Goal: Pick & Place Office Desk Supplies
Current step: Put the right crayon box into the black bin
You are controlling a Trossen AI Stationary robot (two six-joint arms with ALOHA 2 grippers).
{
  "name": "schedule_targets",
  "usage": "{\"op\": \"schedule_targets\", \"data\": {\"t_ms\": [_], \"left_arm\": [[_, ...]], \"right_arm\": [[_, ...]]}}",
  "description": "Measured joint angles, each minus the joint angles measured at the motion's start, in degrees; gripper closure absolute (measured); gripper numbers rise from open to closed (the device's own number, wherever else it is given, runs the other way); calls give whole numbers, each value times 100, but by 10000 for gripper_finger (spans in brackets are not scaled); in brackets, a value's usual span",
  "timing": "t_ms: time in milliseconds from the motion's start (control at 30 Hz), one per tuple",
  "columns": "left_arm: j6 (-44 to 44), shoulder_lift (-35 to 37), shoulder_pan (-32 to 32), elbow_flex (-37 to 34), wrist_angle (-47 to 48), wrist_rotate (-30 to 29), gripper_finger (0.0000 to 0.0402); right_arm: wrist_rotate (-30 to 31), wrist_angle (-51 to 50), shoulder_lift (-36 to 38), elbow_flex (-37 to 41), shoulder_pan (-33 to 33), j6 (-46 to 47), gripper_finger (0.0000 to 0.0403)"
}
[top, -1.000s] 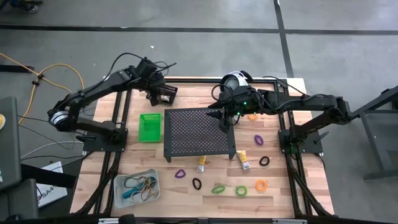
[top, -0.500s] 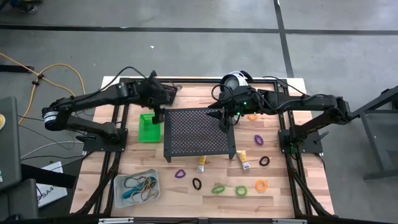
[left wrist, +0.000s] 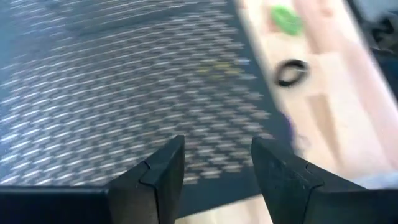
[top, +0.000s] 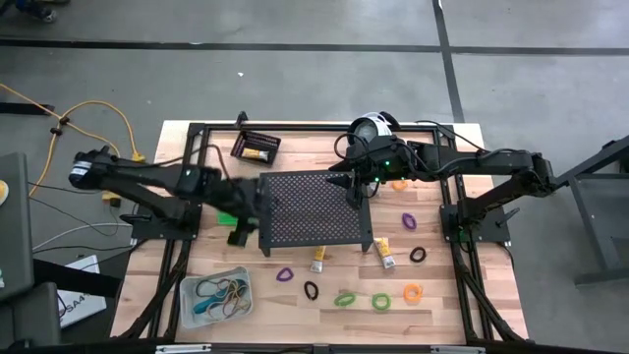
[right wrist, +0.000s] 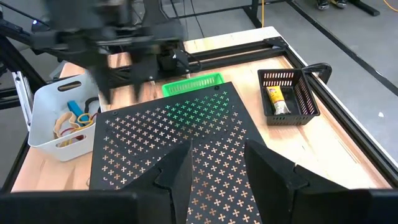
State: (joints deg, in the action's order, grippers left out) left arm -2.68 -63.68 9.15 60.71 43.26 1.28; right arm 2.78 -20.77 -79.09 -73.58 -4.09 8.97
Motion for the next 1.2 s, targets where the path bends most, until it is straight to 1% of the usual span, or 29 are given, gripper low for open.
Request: {"op": "schedule_targets", "data": {"t_ms": [133,233,367,1200], "left_arm": [[15,0,620,0,-137,-44,224],[17,-1,960,0,-400,-345,224],[15,-2,1206,0,-684,-682,224],[13,-4,1248,0,-737,-741,224]], "right_arm": [[1,0,0,0,1,0,268],[0,0,0,0,-1,0,268],[1,1,0,0,1,-2,268],[1,2,0,0,1,0,268]]}}
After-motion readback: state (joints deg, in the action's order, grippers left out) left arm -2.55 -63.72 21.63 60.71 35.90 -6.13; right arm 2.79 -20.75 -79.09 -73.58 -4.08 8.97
